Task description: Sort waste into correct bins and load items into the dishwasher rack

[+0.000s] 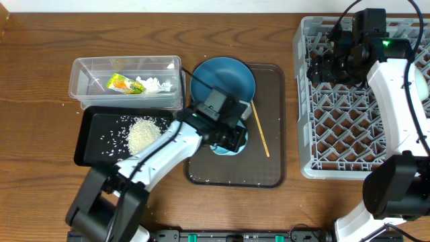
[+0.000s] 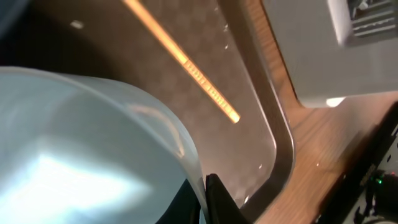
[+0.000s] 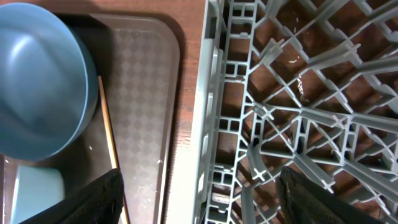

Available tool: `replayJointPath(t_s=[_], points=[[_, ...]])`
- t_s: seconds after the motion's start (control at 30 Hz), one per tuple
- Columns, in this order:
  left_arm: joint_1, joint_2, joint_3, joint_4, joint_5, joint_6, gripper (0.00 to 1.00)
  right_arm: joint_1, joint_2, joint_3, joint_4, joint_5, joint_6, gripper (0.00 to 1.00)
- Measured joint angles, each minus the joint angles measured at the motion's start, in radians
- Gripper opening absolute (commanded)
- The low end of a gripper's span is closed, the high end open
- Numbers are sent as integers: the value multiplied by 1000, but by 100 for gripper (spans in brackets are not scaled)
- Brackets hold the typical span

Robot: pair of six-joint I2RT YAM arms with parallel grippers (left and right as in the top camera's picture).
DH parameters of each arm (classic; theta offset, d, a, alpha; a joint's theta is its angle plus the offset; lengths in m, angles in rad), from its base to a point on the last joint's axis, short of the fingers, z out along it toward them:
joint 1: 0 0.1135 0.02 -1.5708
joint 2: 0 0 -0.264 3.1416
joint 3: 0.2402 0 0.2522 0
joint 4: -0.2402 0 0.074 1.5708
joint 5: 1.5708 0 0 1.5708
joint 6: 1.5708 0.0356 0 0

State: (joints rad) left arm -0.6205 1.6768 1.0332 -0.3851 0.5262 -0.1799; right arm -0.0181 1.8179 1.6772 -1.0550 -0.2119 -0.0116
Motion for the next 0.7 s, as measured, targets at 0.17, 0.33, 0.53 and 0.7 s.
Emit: replayJointPath(t_s=[0.17, 0.33, 0.53, 0.7], points=[[-12, 3, 0, 13, -42, -7, 11, 0, 0, 0, -2, 0, 0, 78], [-11, 3, 0, 16, -70, -8, 30, 0, 0, 0, -3, 0, 0, 79], [-11, 1, 0, 13, -82, -19, 34, 0, 0, 0, -8, 0, 0, 79], [16, -58, 0, -39, -109, -19, 35, 6, 0, -1, -8, 1, 0, 79]])
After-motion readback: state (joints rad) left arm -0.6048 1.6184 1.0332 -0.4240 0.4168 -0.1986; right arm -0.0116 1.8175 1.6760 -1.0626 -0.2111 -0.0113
